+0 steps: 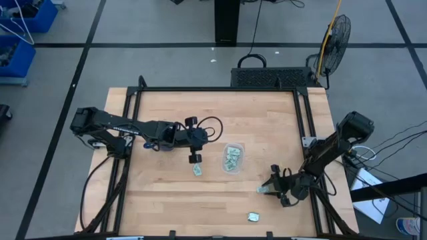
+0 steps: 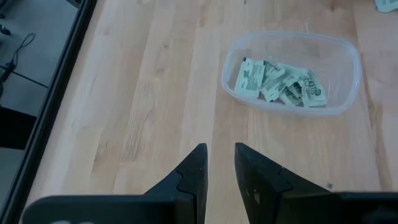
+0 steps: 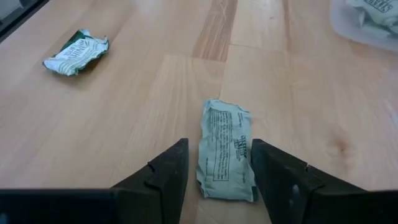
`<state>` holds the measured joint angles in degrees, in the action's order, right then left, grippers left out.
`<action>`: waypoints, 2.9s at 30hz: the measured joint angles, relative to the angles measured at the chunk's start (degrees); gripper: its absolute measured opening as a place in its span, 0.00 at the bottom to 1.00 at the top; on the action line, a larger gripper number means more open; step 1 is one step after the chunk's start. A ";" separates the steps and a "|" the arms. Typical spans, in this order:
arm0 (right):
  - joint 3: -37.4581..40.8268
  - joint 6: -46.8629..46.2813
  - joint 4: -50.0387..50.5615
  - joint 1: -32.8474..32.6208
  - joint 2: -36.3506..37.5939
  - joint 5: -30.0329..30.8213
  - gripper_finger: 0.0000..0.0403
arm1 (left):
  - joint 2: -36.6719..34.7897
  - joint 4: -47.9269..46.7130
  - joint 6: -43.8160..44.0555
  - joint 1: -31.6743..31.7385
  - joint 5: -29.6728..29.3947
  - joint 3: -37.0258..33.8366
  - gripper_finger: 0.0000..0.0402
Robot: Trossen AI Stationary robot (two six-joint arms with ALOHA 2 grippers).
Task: Pick and place Stevia / Truvia into bins
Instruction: Put the stevia packet into the transparent container
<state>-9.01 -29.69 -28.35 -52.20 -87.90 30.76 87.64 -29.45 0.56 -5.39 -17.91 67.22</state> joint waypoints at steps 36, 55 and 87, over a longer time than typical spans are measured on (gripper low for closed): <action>0.26 2.20 -24.14 0.01 -17.74 8.20 0.41 | 0.00 0.17 -0.37 0.00 -0.17 0.00 0.22; -0.50 25.99 -36.79 8.35 -10.57 11.39 0.12 | 0.00 0.32 -3.32 0.09 -0.17 0.00 0.22; -25.65 50.02 -7.34 45.76 -7.41 -23.53 0.25 | -0.02 1.97 -7.24 0.11 0.02 0.00 0.22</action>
<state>-34.67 20.33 -35.68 -6.44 -95.32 7.23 87.61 -27.47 -6.68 -5.28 -17.89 67.22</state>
